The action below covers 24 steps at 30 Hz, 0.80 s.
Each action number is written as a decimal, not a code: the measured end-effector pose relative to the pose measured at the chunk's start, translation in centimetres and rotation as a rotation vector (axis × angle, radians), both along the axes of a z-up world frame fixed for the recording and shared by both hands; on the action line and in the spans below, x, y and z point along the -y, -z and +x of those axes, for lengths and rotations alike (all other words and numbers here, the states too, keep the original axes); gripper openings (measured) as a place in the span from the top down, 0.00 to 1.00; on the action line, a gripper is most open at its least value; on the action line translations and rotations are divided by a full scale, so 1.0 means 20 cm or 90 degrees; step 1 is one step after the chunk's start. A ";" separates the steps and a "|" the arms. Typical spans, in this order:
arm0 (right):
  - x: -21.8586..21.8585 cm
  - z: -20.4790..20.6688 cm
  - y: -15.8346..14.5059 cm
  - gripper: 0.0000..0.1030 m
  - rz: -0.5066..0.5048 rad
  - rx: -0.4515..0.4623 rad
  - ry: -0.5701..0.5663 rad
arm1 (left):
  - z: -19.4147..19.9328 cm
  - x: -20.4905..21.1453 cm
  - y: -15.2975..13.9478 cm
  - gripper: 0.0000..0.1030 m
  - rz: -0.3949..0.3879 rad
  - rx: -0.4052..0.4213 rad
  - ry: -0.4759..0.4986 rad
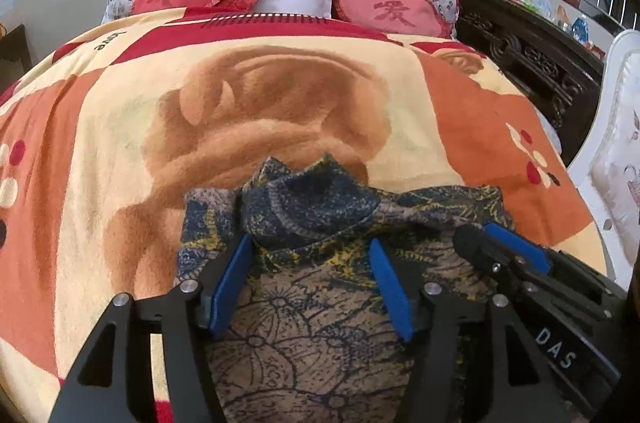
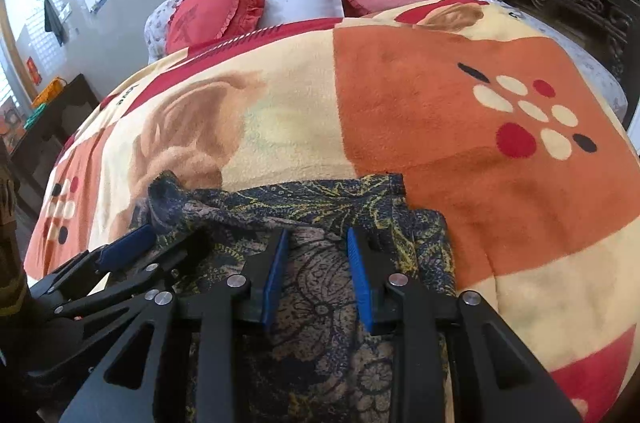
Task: Fold small clothes
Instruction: 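Bring both open tools to the folded edge of the shirt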
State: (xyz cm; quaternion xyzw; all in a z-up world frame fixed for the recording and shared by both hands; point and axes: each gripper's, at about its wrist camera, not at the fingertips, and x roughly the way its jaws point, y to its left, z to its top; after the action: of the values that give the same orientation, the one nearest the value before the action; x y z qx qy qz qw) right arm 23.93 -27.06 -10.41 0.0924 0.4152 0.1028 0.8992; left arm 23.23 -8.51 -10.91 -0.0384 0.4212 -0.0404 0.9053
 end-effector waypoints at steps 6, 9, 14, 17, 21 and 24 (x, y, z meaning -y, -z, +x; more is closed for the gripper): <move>0.08 -0.04 -0.11 0.57 0.008 -0.063 0.034 | -0.05 -0.15 -0.23 0.26 -0.074 -0.030 0.081; 0.14 -0.29 -0.22 0.57 -0.001 -0.020 0.059 | -0.22 -0.35 -0.32 0.16 -0.115 0.015 0.113; 0.11 -0.82 -0.22 0.54 -0.001 0.072 0.058 | -0.42 -0.52 -0.05 0.18 -0.286 -0.088 0.169; -0.01 -1.01 -0.13 0.54 -0.015 0.106 0.031 | -0.46 -0.50 0.10 0.15 -0.368 -0.124 0.181; -0.08 -1.08 0.00 0.51 -0.063 0.138 0.028 | -0.40 -0.48 0.09 0.05 -0.442 -0.118 0.196; -0.09 -1.10 0.02 0.49 -0.079 0.165 0.034 | -0.34 -0.47 0.10 0.05 -0.478 -0.142 0.191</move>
State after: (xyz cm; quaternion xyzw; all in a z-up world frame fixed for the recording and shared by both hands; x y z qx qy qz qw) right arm 1.83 -25.23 -10.87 0.0335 0.2985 0.0636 0.9517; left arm 16.50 0.82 -12.86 -0.3081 0.4736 -0.3183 0.7612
